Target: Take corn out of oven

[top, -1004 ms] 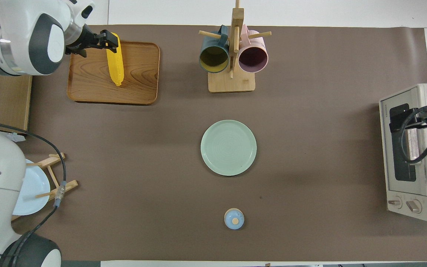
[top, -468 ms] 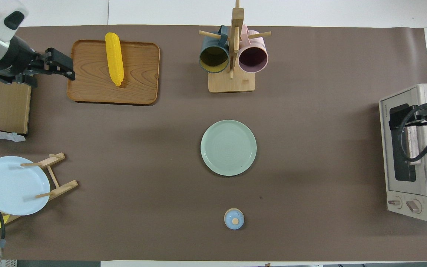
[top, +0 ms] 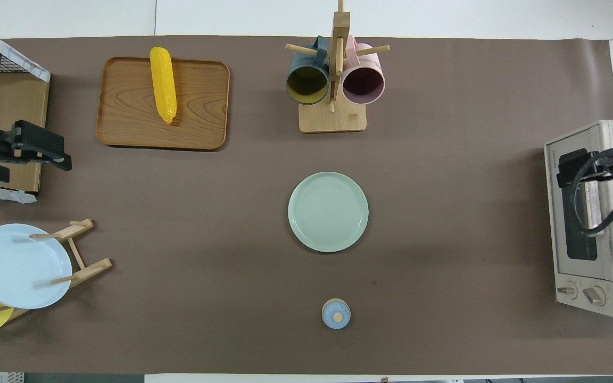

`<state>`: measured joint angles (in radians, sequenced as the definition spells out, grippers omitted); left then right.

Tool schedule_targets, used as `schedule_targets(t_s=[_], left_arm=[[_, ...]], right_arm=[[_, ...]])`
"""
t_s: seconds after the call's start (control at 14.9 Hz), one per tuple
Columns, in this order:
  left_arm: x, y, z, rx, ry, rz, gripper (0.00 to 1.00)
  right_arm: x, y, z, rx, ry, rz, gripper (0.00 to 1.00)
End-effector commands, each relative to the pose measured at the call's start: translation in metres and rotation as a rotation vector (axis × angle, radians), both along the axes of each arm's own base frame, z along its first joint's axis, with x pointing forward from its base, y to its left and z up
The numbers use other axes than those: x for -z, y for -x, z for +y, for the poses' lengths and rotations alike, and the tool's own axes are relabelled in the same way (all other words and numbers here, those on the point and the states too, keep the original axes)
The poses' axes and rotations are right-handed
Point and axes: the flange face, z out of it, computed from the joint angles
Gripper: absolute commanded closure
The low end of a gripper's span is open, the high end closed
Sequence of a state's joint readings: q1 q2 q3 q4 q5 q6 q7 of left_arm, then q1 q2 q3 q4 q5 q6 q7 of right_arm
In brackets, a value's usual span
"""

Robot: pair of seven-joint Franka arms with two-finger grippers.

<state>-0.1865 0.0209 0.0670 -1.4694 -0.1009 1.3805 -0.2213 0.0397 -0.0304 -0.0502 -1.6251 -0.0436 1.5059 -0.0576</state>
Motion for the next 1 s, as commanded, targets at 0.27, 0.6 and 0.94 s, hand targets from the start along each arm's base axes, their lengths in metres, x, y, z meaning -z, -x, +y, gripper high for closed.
schedule_targets(t_s=[0.27, 0.6, 0.94], left_arm=[[0.021, 0.02, -0.019, 0.024, -0.015, 0.013, 0.0], [0.024, 0.015, -0.021, 0.037, -0.074, 0.022, 0.0], [0.021, 0.016, -0.019, 0.033, -0.07, 0.015, 0.0]], right_arm=[[0.006, 0.001, -0.014, 0.01, -0.032, 0.012, 0.0], [0.003, -0.003, -0.009, -0.003, -0.028, -0.013, 0.0], [0.002, -0.002, -0.015, 0.009, -0.026, -0.015, 0.0]])
